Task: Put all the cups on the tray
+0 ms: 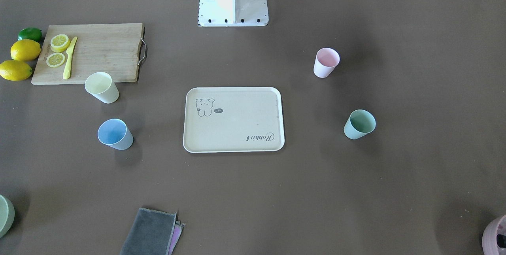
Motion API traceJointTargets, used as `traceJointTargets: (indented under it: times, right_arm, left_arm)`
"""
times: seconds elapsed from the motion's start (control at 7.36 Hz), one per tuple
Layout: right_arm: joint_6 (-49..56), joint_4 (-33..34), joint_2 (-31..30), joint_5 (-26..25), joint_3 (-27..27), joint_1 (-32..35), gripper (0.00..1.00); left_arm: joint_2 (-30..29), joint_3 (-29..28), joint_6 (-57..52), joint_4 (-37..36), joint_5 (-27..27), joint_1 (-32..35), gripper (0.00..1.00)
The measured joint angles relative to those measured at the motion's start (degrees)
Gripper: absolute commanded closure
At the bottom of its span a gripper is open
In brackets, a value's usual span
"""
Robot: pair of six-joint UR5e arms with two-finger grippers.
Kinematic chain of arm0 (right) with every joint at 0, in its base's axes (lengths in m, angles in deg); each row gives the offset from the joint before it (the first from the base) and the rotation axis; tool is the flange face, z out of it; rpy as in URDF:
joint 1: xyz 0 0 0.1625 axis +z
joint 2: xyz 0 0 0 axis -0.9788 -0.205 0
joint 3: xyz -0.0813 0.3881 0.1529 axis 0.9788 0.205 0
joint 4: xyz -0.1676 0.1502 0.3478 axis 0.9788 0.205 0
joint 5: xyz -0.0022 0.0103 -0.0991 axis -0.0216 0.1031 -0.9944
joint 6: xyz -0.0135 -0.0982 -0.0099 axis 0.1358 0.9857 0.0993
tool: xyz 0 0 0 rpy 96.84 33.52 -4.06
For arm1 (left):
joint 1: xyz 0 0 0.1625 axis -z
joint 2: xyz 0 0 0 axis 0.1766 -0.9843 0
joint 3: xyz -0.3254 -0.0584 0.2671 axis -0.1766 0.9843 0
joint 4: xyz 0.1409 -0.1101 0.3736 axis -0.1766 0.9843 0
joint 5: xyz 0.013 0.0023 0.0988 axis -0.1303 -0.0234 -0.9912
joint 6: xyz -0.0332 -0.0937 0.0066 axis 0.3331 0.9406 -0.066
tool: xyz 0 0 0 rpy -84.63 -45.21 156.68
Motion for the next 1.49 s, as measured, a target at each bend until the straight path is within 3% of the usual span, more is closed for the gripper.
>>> traceJointTargets:
  times: [0.68, 1.09, 1.49]
  right_arm:
    - [0.00, -0.77, 0.68, 0.95, -0.56, 0.00, 0.00]
    - [0.09, -1.42, -0.13, 3.42, -1.09, 0.00, 0.00]
    - [-0.72, -15.39, -5.44, 3.71, -0.12, 0.00, 0.00]
  left_arm:
    - [-2.40, -1.29, -0.09, 0.68, 3.47, -0.30, 0.02]
    - [-3.07, -2.97, 1.73, 9.83, 3.67, -0.96, 0.02]
    - [-3.45, -2.18, 19.05, 19.55, 3.07, -6.65, 0.02]
